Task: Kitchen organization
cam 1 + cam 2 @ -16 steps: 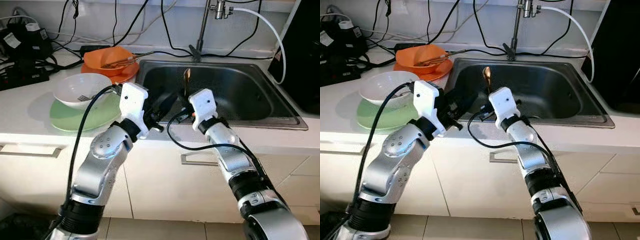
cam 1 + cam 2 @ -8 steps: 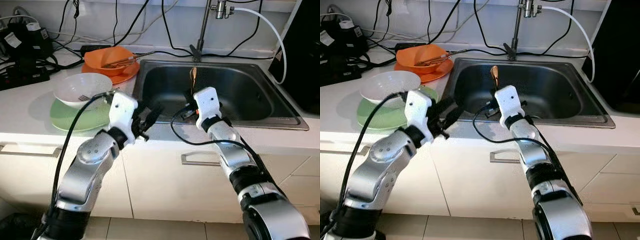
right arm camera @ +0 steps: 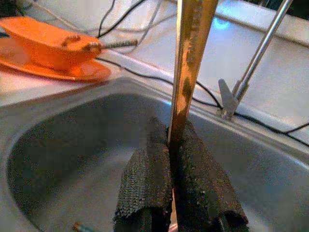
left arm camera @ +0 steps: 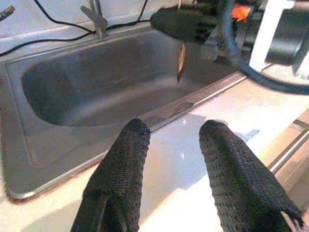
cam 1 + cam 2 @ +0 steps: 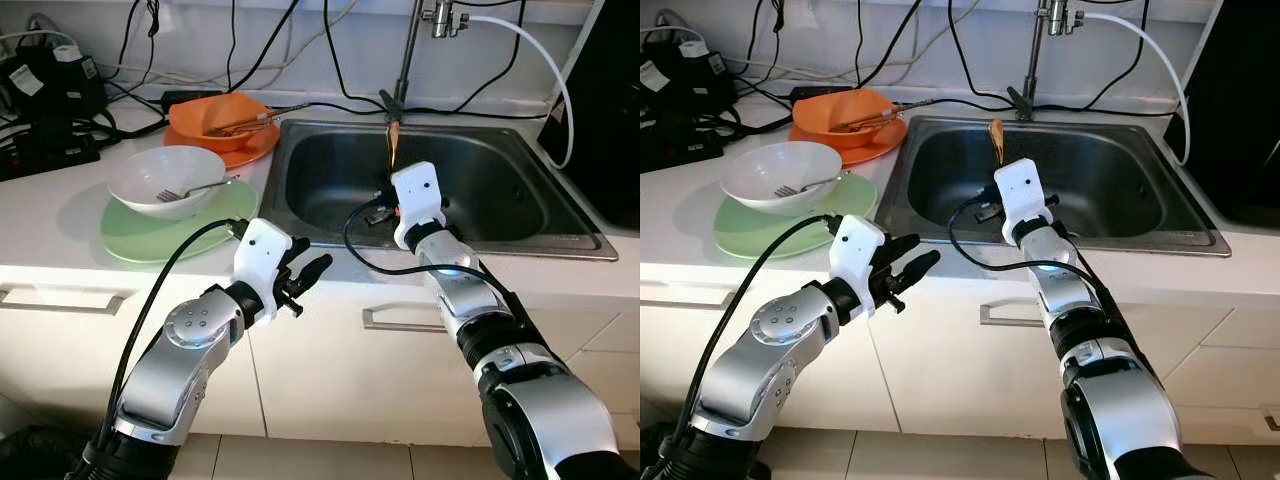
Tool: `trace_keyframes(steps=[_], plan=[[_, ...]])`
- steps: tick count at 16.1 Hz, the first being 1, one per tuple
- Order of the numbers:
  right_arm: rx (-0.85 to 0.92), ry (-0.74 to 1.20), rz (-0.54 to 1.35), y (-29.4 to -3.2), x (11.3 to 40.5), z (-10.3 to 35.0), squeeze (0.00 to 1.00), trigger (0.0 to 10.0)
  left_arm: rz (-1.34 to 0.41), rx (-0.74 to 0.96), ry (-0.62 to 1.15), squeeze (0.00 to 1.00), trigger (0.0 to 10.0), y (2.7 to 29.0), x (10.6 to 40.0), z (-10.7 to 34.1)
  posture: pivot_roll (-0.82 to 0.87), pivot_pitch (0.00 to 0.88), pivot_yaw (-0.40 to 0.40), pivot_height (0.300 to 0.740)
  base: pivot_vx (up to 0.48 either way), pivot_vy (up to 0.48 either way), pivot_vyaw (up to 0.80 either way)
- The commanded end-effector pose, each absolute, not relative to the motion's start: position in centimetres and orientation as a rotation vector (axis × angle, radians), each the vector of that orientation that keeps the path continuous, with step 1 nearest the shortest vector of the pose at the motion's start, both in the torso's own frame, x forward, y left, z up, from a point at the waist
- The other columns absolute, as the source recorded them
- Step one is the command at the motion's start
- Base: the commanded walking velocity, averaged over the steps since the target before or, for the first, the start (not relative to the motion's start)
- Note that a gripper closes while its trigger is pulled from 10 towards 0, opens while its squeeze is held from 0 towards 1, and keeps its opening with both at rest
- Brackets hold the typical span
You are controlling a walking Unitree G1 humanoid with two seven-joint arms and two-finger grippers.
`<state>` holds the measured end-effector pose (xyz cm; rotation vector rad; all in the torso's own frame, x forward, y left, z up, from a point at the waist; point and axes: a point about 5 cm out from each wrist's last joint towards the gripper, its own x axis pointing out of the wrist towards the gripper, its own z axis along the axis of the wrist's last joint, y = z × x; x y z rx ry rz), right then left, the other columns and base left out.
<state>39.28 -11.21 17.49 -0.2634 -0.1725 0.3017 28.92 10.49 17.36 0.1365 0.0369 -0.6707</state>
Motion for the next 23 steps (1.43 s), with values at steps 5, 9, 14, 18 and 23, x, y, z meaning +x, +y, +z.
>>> trace_keyframes(steps=[5,9,14,18,23], plan=[[-0.215,-0.137,0.228,-12.1,40.0,17.9,0.0,10.0,-0.683,0.149,0.04,0.0,10.0,9.9,28.5,17.3,0.16,0.0,-0.007,0.74,0.0,0.0,0.0],[-0.225,-0.102,0.225,-11.9,40.0,17.3,0.0,10.0,-0.69,0.15,0.04,0.0,10.0,9.5,28.4,17.3,0.18,0.0,-0.015,0.74,0.0,0.0,0.0],[-0.22,-0.077,0.225,-11.7,39.9,16.7,0.0,10.0,-0.684,0.155,0.042,0.0,10.0,9.5,28.2,17.2,0.19,0.0,-0.019,0.74,0.0,0.0,0.0],[-0.218,-0.065,0.222,-11.7,39.7,16.2,0.0,10.0,-0.682,0.158,0.044,0.0,10.0,9.5,28.1,17.2,0.19,0.0,-0.019,0.74,0.0,0.0,0.0],[-0.22,-0.043,0.218,-11.8,39.6,15.6,0.0,10.0,-0.679,0.159,0.05,0.0,10.0,9.5,28.1,17.1,0.19,0.005,-0.018,0.74,0.0,0.0,0.0]])
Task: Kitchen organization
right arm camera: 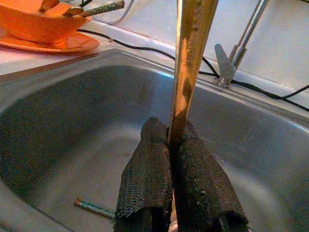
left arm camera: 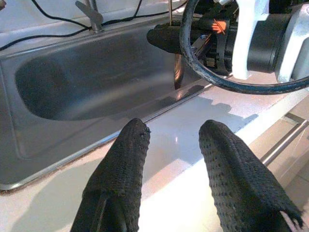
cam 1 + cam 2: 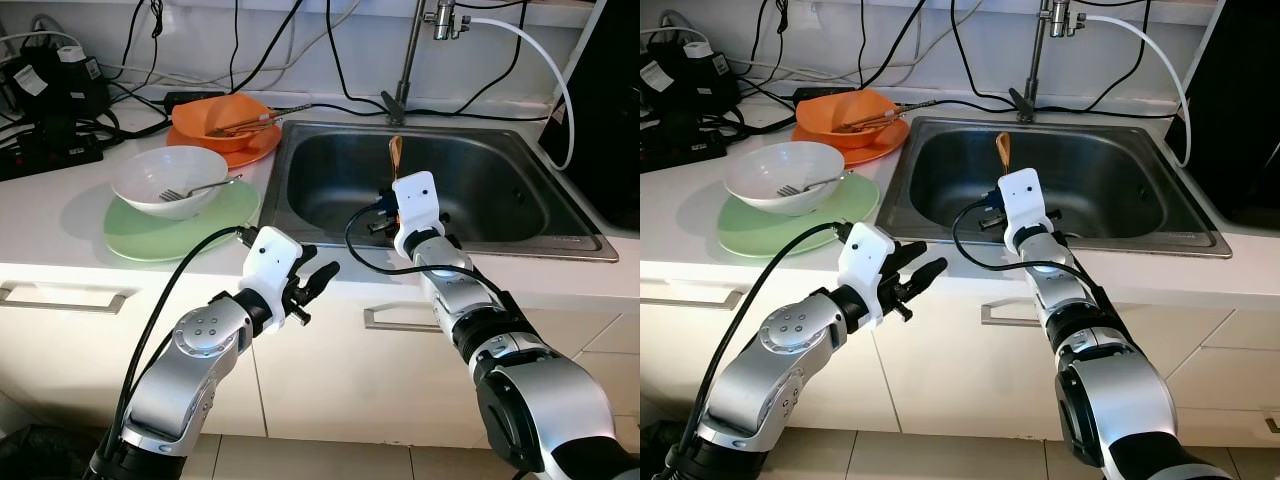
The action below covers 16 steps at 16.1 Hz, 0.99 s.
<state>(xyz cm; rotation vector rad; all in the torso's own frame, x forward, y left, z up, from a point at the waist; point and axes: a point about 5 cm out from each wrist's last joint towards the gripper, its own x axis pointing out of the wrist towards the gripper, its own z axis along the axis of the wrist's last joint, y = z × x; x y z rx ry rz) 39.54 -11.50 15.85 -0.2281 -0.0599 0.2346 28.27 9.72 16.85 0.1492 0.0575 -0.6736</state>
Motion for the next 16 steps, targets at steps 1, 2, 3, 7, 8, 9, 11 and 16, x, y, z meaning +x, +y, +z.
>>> trace_keyframes(steps=[1,2,3,7,8,9,11,16], plan=[[-0.219,-0.035,0.22,-11.75,39.52,15.46,0.07,10.0,-0.679,0.16,0.05,0.0,10.0,9.56,28.07,17.05,0.19,0.005,-0.018,0.74,0.0,0.0,0.0],[-0.22,-0.032,0.221,-11.77,39.49,15.37,0.35,10.0,-0.681,0.161,0.051,0.0,10.0,9.5,28.07,17.05,0.19,0.008,-0.018,0.74,0.0,0.0,0.0],[-0.219,-0.031,0.224,-11.75,39.47,15.33,0.8,10.0,-0.682,0.16,0.051,0.0,10.0,9.48,28.08,17.06,0.19,0.008,-0.017,0.74,0.0,0.0,0.0],[-0.223,-0.024,0.228,-11.71,39.41,15.16,0.14,10.0,-0.682,0.162,0.054,0.0,10.0,9.46,28.08,17.03,0.19,0.012,-0.019,0.74,0.0,0.0,0.0],[-0.219,-0.023,0.23,-11.7,39.41,15.14,0.21,10.0,-0.681,0.161,0.054,0.0,10.0,9.47,28.08,17.02,0.19,0.012,-0.019,0.74,0.0,0.0,0.0],[-0.218,-0.022,0.23,-11.7,39.41,15.14,0.68,10.0,-0.68,0.161,0.054,0.0,10.0,9.48,28.09,17.01,0.19,0.013,-0.02,0.74,0.0,0.0,0.0],[-0.224,-0.022,0.231,-11.67,39.43,15.16,0.15,10.0,-0.678,0.162,0.055,0.0,10.0,9.53,28.14,16.97,0.19,0.015,-0.02,0.74,0.0,0.0,0.0],[-0.219,-0.048,0.236,-11.47,39.46,15.55,0.0,10.0,-0.656,0.173,0.037,0.0,10.0,9.65,28.42,17.2,0.18,0.026,-0.019,0.74,0.0,0.0,0.0]])
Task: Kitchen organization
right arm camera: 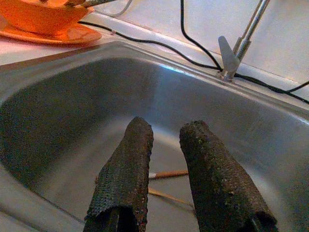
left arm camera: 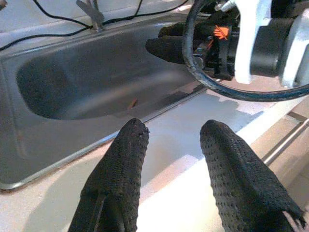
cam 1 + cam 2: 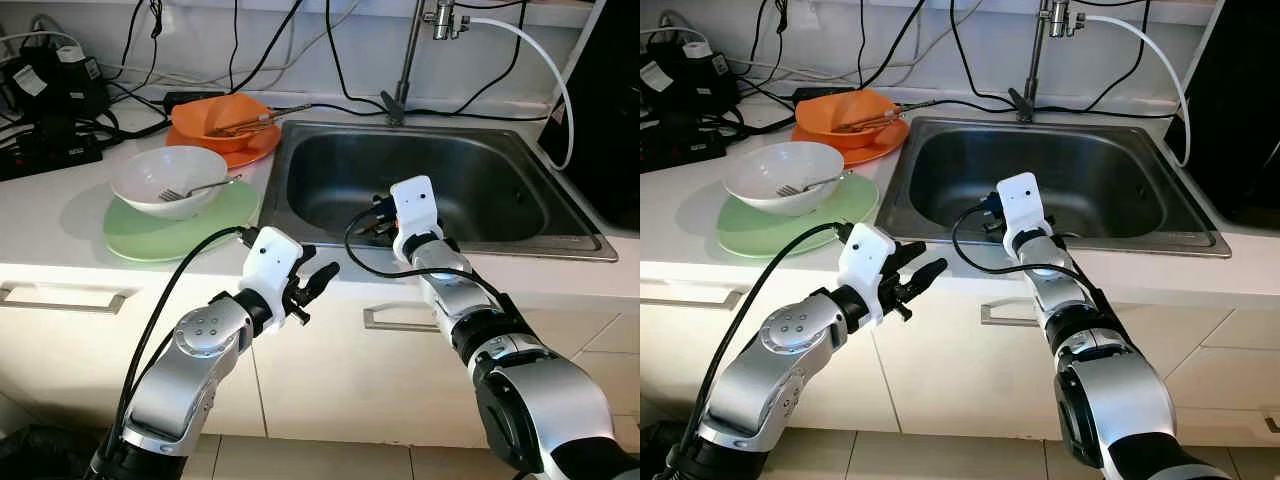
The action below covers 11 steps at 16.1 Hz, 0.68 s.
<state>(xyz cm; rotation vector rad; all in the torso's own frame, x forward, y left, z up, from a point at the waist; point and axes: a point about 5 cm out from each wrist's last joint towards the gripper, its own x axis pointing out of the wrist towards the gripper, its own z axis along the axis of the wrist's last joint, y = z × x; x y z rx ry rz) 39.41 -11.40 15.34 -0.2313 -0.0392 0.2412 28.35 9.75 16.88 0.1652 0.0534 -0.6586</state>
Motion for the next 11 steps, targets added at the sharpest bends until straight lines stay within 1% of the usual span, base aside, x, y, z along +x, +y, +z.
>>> trace_keyframes(steps=[1,2,4,5,6,7,9,11], plan=[[-0.213,-0.066,0.234,-11.5,39.5,15.8,0.0,10.0,-0.633,0.192,0.017,0.0,10.0,9.8,28.6,17.4,0.18,0.027,-0.019,0.74,0.0,0.0,0.0],[-0.192,-0.117,0.244,-11.2,39.6,16.7,0.0,10.0,-0.575,0.244,-0.024,0.0,10.0,10.2,29.1,17.9,0.18,0.032,-0.018,0.74,0.0,0.0,0.0],[-0.17,-0.172,0.266,-10.8,39.6,17.6,0.0,10.0,-0.523,0.3,-0.087,0.0,10.0,10.6,29.4,18.5,0.18,0.033,-0.017,0.74,0.0,0.0,0.0],[-0.163,-0.206,0.278,-10.7,39.6,18.1,0.0,10.0,-0.487,0.312,-0.183,0.0,10.0,10.9,29.5,19.5,0.17,0.036,-0.016,0.74,0.0,0.0,0.0],[-0.155,-0.234,0.288,-10.6,39.5,18.5,0.0,10.0,-0.443,0.339,-0.243,0.0,10.0,11.2,29.6,20.5,0.17,0.037,-0.016,0.74,0.0,0.0,0.0],[-0.147,-0.254,0.293,-10.6,39.5,18.9,0.0,10.0,-0.415,0.37,-0.266,0.0,10.0,11.4,29.6,21.0,0.17,0.038,-0.016,0.74,0.0,0.0,0.0],[-0.105,-0.297,0.319,-10.5,39.2,19.6,0.0,10.0,-0.383,0.433,-0.259,0.0,10.0,11.7,29.9,21.7,0.16,0.04,-0.015,0.74,0.0,0.0,0.0],[-0.115,-0.323,0.367,-10.5,38.7,19.8,0.0,10.0,-0.357,0.467,-0.274,0.0,10.0,11.8,30.3,21.9,0.15,0.045,-0.016,0.74,0.0,0.0,0.0]])
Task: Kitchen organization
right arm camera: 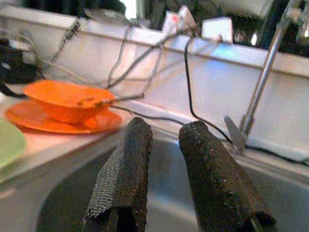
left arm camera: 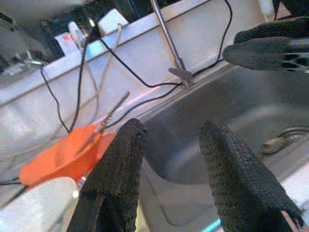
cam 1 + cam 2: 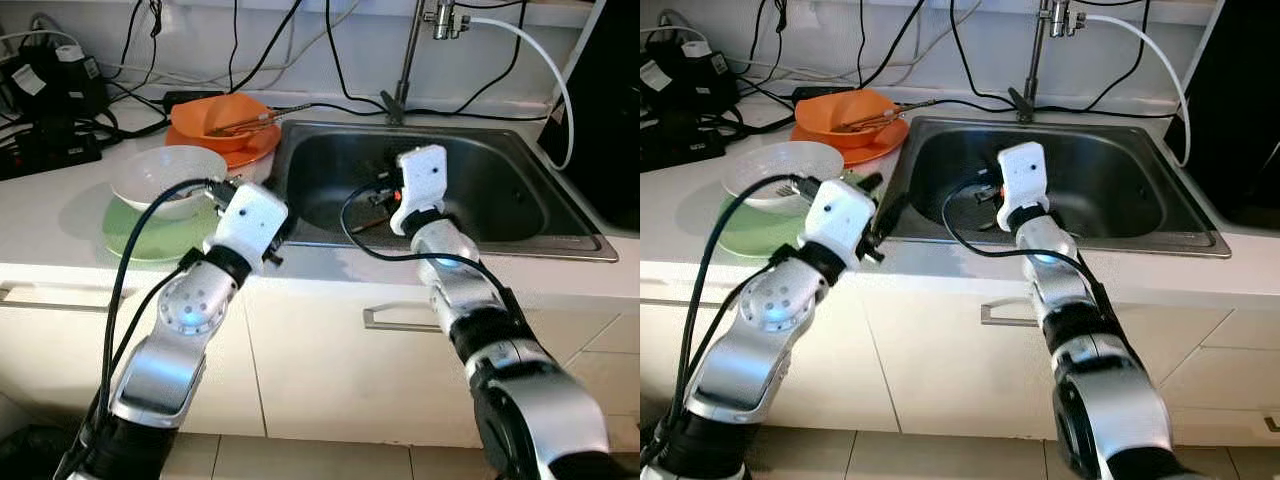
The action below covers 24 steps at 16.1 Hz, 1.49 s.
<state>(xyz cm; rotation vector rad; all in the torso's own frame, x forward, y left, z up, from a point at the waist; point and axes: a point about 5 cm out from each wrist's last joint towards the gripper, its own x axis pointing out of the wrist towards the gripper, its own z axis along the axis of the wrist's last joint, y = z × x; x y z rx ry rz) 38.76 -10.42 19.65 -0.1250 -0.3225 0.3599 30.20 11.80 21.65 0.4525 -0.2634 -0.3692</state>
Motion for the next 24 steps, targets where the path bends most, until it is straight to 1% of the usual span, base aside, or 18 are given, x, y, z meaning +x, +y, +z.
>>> trace_keyframes(steps=[1,4,7,9,12,13,15,18,22,24], plan=[[-0.11,-0.327,0.379,-10.5,38.6,19.8,0.0,10.0,-0.352,0.473,-0.276,0.0,10.0,11.9,30.4,21.9,0.15,0.045,-0.016,0.74,0.0,0.0,0.0],[-0.103,-0.317,0.457,-11.1,37.7,19.2,0.0,10.0,-0.343,0.535,-0.283,0.0,10.0,12.3,30.3,21.6,0.15,0.048,-0.02,0.74,0.0,0.0,0.0],[-0.011,-0.291,0.542,-12.2,36.5,18.6,0.0,10.0,-0.317,0.62,-0.274,0.0,10.0,13.2,30.1,21.1,0.14,0.052,-0.023,0.74,0.0,0.0,0.0],[0.018,-0.273,0.631,-12.6,35.6,18.2,0.0,10.0,-0.303,0.677,-0.266,0.0,10.0,13.6,30.1,20.9,0.14,0.05,-0.024,0.74,0.0,0.0,0.0],[0.026,-0.27,0.768,-12.3,34.0,18.2,0.0,10.0,-0.287,0.733,-0.258,0.0,10.0,13.9,30.7,20.6,0.14,0.044,-0.027,0.74,0.0,0.0,0.0],[0.04,-0.269,0.831,-11.9,33.4,18.2,0.0,10.0,-0.286,0.776,-0.264,0.0,10.0,13.9,31.2,20.6,0.14,0.041,-0.029,0.74,0.0,0.0,0.0],[0.05,-0.26,0.89,-11.5,32.8,18.2,0.0,10.0,-0.283,0.81,-0.264,0.0,10.0,13.9,31.7,20.5,0.13,0.033,-0.024,0.74,0.0,0.0,0.0],[0.052,-0.247,0.921,-11.4,32.3,18.2,0.0,10.0,-0.266,0.87,-0.262,0.0,10.0,14.3,32.5,20.3,0.12,0.028,-0.023,0.74,0.0,0.0,0.0],[0.062,-0.232,0.942,-11.6,31.8,18.1,0.0,10.0,-0.218,1.001,-0.246,0.0,10.0,14.9,34.0,20.0,0.12,0.007,-0.025,0.74,0.0,0.0,0.0],[0.063,-0.23,0.949,-11.3,31.7,18.1,0.0,10.0,-0.199,1.02,-0.254,0.0,10.0,14.8,34.6,20.1,0.11,0.0,-0.024,0.74,0.0,0.0,0.0]])
